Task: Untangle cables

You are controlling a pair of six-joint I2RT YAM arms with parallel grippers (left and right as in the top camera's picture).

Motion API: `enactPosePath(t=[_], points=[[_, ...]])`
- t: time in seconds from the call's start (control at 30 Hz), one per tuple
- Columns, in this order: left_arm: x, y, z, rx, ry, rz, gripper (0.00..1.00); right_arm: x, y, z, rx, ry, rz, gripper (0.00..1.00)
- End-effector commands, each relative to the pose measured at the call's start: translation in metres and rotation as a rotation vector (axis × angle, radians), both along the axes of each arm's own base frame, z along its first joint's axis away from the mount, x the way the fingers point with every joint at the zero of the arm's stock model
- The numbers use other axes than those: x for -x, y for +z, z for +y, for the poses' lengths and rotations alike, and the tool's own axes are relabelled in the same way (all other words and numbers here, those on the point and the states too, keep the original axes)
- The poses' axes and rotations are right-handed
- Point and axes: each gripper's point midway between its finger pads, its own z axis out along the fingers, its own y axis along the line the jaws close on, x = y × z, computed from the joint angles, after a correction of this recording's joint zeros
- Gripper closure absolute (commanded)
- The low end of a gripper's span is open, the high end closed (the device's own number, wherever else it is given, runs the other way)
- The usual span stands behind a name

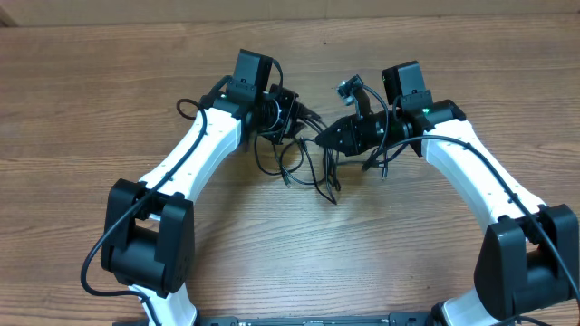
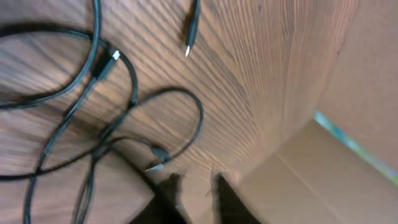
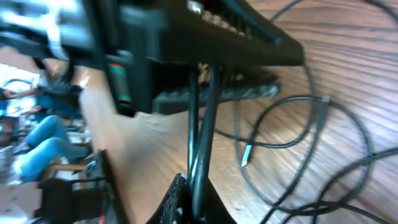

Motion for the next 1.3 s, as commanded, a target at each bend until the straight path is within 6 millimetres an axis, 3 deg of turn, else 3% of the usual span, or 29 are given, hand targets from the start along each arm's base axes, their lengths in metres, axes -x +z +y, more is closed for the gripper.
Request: enactPosePath(t=[0.0, 0.07, 0.23, 0.27, 0.37, 0.6, 0.63, 0.7, 0.77, 0.87, 0.9, 1.07, 1.27], points=[[-0.011, 0.000, 0.018, -0.104, -0.026, -0.103, 0.96, 0.007, 0.014, 0.005, -0.047, 0.028, 0.001, 0.96], [-0.014, 0.001, 0.023, -0.107, -0.048, -0.122, 0.96, 0.003, 0.003, -0.001, 0.019, -0.007, 0.001, 0.89], [-0.019, 0.004, 0.037, -0.097, -0.091, -0.160, 0.95, -0.005, -0.024, -0.026, 0.216, -0.100, 0.008, 0.89], [-0.019, 0.005, 0.040, -0.091, -0.102, -0.166, 0.92, -0.004, -0.027, -0.029, 0.236, -0.107, 0.013, 0.82], [-0.020, 0.006, 0.044, -0.086, -0.129, -0.182, 0.88, -0.003, -0.028, -0.029, 0.237, -0.106, 0.021, 0.66], [-0.018, 0.005, 0.045, -0.135, -0.236, -0.263, 0.84, 0.009, -0.015, -0.009, 0.135, -0.036, 0.035, 0.62], [-0.018, 0.005, 0.045, -0.135, -0.236, -0.263, 0.79, 0.009, -0.014, -0.005, 0.129, -0.027, 0.030, 0.62], [-0.019, 0.005, 0.046, -0.140, -0.245, -0.271, 0.56, 0.012, -0.013, 0.003, 0.123, -0.004, 0.013, 0.60], [-0.018, 0.004, 0.047, -0.157, -0.280, -0.298, 0.46, 0.015, -0.012, 0.008, 0.121, 0.010, 0.006, 0.58], [-0.015, 0.001, 0.051, -0.175, -0.311, -0.301, 0.20, 0.018, -0.012, 0.014, 0.120, 0.026, 0.001, 0.56], [-0.013, -0.001, 0.054, -0.178, -0.308, -0.284, 0.15, 0.019, -0.012, 0.016, 0.119, 0.031, -0.001, 0.53], [0.000, -0.011, 0.069, -0.196, -0.315, -0.206, 0.01, 0.017, -0.011, 0.016, 0.117, 0.030, -0.010, 0.51], [0.007, -0.019, 0.101, -0.251, -0.347, -0.182, 0.00, 0.013, -0.017, 0.011, 0.165, 0.004, -0.022, 0.45]])
